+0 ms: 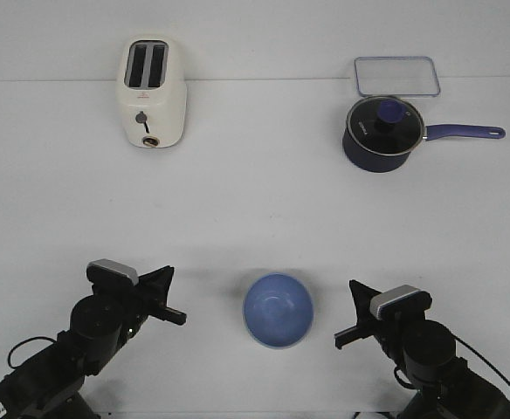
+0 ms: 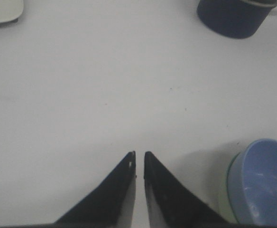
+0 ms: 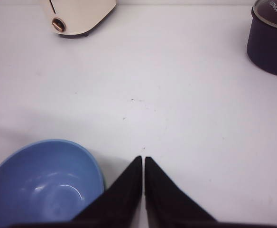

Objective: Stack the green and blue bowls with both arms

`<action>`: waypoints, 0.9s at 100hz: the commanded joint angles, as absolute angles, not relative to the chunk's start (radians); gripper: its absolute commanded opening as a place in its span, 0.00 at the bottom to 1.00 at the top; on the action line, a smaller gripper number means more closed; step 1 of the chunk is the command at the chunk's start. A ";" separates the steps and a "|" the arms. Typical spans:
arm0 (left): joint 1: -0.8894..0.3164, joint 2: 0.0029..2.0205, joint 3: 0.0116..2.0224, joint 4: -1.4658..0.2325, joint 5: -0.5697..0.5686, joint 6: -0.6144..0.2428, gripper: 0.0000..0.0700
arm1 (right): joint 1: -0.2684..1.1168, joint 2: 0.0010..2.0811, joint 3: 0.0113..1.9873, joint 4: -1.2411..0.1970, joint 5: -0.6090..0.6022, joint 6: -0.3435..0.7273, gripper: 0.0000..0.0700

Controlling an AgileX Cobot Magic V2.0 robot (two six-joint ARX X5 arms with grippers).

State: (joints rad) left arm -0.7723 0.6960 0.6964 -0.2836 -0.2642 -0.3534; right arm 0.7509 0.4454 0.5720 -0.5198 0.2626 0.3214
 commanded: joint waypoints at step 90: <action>-0.078 0.003 0.053 -0.108 -0.158 0.041 0.02 | 0.758 0.444 0.576 -0.509 0.264 0.316 0.01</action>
